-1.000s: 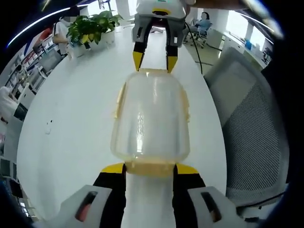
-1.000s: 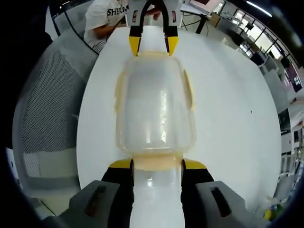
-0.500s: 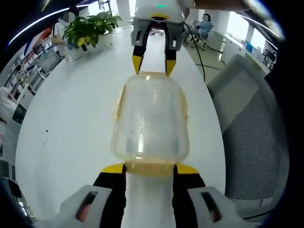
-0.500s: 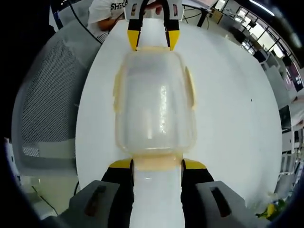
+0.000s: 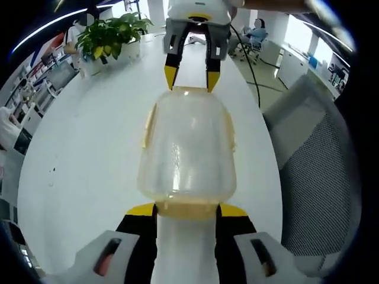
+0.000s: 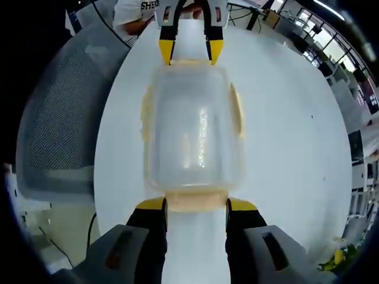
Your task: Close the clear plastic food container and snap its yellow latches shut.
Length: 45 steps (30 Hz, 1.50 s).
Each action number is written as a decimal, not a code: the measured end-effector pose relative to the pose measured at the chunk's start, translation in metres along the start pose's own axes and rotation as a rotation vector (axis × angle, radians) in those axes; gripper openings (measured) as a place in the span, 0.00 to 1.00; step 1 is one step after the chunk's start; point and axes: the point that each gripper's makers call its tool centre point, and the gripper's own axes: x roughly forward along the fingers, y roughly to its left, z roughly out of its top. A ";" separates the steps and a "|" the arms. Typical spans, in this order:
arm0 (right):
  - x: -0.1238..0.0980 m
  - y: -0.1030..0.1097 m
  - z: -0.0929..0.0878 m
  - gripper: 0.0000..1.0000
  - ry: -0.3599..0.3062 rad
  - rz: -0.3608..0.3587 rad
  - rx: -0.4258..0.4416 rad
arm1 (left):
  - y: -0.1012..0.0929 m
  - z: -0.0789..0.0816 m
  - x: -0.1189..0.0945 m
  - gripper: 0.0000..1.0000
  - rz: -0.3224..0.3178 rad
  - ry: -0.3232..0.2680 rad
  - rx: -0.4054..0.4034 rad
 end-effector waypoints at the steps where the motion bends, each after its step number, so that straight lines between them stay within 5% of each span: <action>1: 0.000 0.001 -0.001 0.35 0.001 0.004 0.001 | -0.001 0.000 0.000 0.33 -0.003 0.000 -0.001; 45: 0.009 0.007 -0.016 0.35 -0.035 0.062 0.042 | -0.004 0.005 0.017 0.33 -0.045 0.017 -0.007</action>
